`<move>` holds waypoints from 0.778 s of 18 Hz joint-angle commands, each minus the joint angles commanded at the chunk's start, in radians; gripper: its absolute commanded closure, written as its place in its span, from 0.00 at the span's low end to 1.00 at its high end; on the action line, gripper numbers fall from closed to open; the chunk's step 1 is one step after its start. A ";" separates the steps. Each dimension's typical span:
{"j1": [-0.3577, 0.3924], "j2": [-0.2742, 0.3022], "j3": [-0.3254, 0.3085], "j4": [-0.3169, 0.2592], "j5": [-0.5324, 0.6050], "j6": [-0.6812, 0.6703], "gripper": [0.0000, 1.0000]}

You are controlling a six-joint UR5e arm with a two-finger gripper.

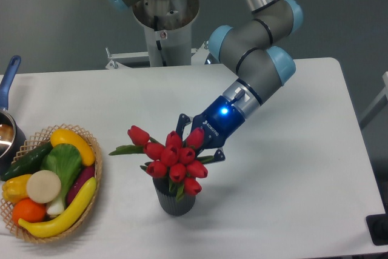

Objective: Pick up the flowers from the vase
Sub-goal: 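Close the gripper around the tulip stems just below the blooms, then lift the gripped tulip bunch up out of the grey vase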

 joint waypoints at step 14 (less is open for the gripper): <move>0.009 0.094 0.060 -0.002 -0.055 -0.083 0.81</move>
